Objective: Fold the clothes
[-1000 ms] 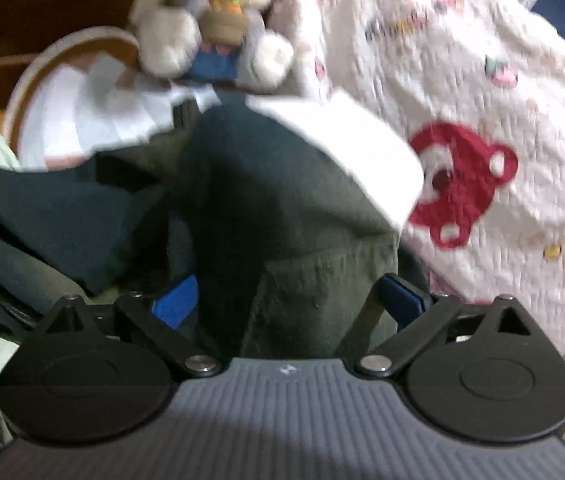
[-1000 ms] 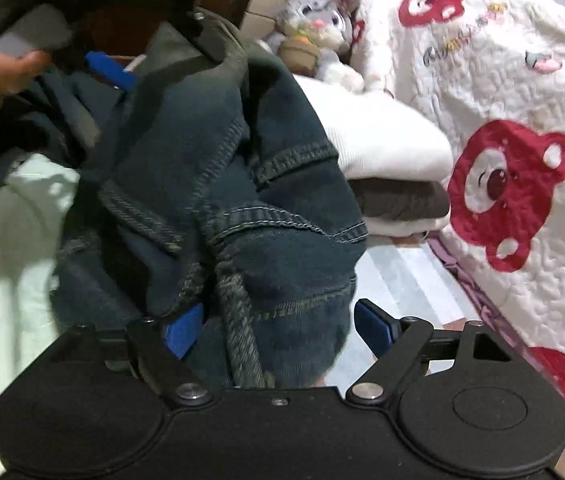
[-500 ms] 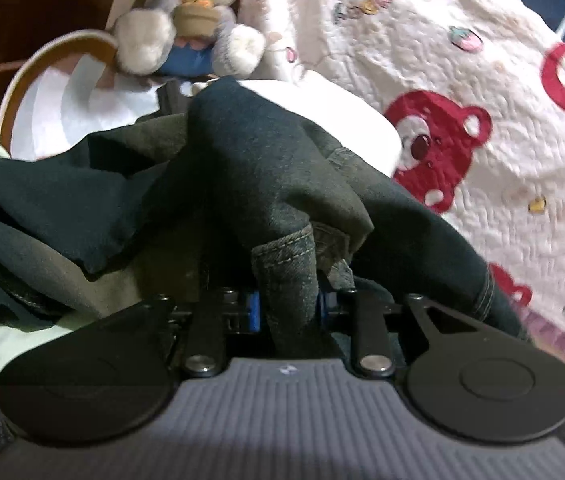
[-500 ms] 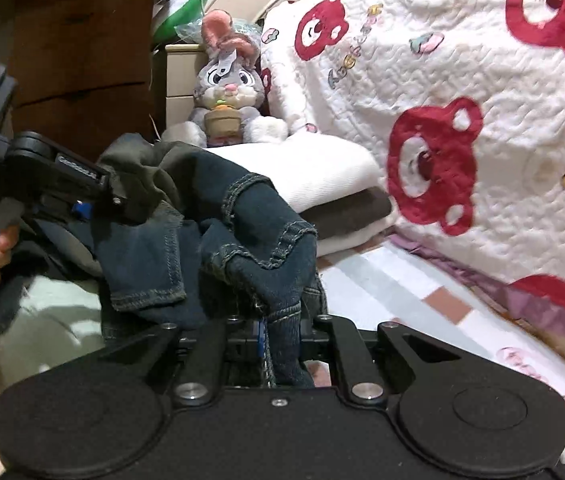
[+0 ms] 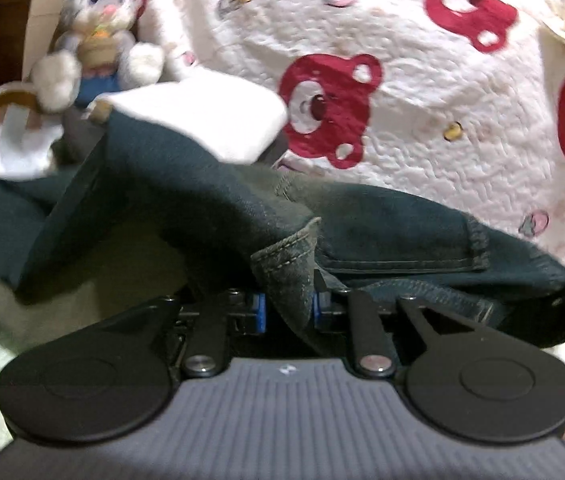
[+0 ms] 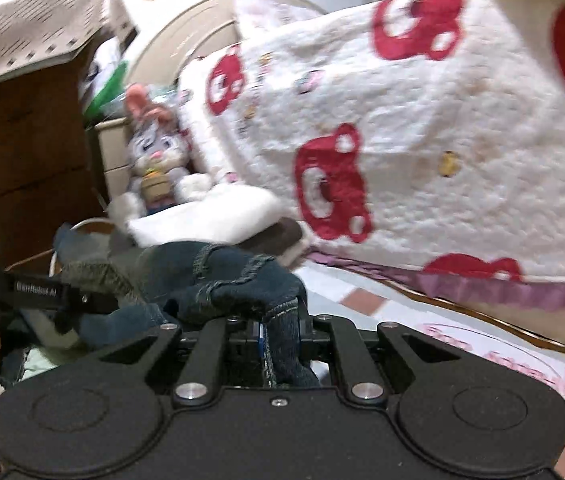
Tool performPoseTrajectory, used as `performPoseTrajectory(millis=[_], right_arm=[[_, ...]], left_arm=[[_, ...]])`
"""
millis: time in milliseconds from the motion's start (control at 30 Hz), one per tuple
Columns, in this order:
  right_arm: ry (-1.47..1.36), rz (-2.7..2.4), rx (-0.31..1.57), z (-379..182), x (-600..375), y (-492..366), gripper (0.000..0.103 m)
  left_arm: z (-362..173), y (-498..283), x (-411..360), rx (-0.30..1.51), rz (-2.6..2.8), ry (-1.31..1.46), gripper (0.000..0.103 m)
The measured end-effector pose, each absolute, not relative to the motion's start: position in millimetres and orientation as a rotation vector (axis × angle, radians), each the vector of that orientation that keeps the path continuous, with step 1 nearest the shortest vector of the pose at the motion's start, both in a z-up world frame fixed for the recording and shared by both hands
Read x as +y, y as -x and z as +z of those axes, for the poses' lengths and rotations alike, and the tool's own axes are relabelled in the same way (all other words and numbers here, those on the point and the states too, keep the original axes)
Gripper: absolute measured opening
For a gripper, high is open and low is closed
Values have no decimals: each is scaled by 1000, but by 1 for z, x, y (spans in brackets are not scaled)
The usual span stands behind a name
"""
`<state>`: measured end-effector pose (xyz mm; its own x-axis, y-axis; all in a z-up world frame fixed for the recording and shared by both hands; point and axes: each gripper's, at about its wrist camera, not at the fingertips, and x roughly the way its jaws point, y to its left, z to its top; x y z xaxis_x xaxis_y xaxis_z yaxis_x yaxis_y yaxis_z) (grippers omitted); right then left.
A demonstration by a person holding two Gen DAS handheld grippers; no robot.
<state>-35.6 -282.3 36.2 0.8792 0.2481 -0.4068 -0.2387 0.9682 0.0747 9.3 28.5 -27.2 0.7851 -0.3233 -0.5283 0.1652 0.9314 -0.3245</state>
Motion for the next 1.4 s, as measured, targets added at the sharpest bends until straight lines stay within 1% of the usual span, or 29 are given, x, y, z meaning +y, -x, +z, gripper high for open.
performPoseTrajectory(millis=[167,267,433,567,667,800,1000,1067,1133,1167,1200,1233,1300,1333,1367,1400], right_arm=[[-28,223,384,61,-313,68,12],[-87,226,340,76,-339,90,12],[-232,233,282,98,-404,124,12],[-272,223,255,114,-453,153,12],[-275,179,244,121,-483,179,13],[-355,104,251,125,-526,213,13],[-384,-66,203,148,-584,267,13],[-368,-164,198,157,-605,282,13],[-358,-300,255,155,-632,281,22],[-354,-375,297,150,-647,278,33],[-335,-467,339,143,-661,274,63],[-283,-587,381,128,-670,269,74],[-176,-752,478,92,-678,259,75],[-137,-760,523,75,-675,256,75],[-97,-768,567,58,-671,254,75],[-76,-758,603,41,-667,253,75]], left_arm=[[-4,7,-15,605,-310,223,14],[13,23,-42,578,-342,195,12],[47,44,-89,515,-432,132,12],[70,54,-135,482,-521,78,12],[78,57,-175,470,-585,37,11],[85,63,-228,458,-683,-12,11],[108,62,-324,407,-883,-42,10],[114,54,-365,416,-972,-47,10],[104,30,-415,519,-1026,-4,14],[92,16,-440,602,-1036,0,26],[75,3,-463,700,-1034,-18,37],[60,-4,-475,771,-1024,-36,46],[31,-9,-479,862,-989,-75,46],[19,-9,-473,874,-986,-101,48],[10,-6,-459,857,-996,-132,54],[1,-4,-441,833,-981,-179,57]])
